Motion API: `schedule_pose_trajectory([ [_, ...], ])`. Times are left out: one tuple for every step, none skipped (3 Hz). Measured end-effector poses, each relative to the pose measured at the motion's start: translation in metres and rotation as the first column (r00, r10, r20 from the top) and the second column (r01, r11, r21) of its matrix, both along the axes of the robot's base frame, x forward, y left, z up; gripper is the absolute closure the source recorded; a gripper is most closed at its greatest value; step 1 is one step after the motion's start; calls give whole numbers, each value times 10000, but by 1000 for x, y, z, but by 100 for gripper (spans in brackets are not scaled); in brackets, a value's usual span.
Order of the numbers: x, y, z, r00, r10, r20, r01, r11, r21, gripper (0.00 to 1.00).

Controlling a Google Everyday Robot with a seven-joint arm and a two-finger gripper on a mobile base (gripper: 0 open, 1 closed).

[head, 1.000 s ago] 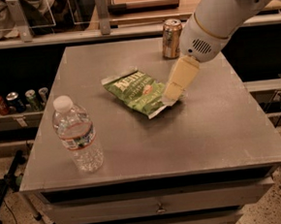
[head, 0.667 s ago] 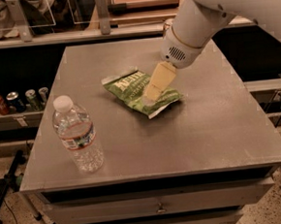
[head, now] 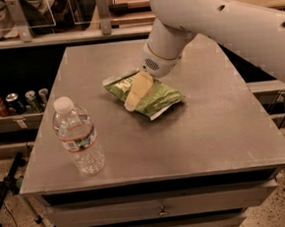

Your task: Pick green jalapeno chip bag

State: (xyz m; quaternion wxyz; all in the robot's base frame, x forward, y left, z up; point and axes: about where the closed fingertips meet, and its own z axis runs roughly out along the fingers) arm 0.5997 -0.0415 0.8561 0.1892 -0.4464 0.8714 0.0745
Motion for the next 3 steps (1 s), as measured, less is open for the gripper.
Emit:
schedule_pose_trajectory([
  [9,7,-17,9996,-202,-194,198,9996,-224,15],
  [14,9,-27,9990,-335,-308,321,9984,-457,39],
  [16,7,-28,9986,-420,-324,399,9972,-633,62],
])
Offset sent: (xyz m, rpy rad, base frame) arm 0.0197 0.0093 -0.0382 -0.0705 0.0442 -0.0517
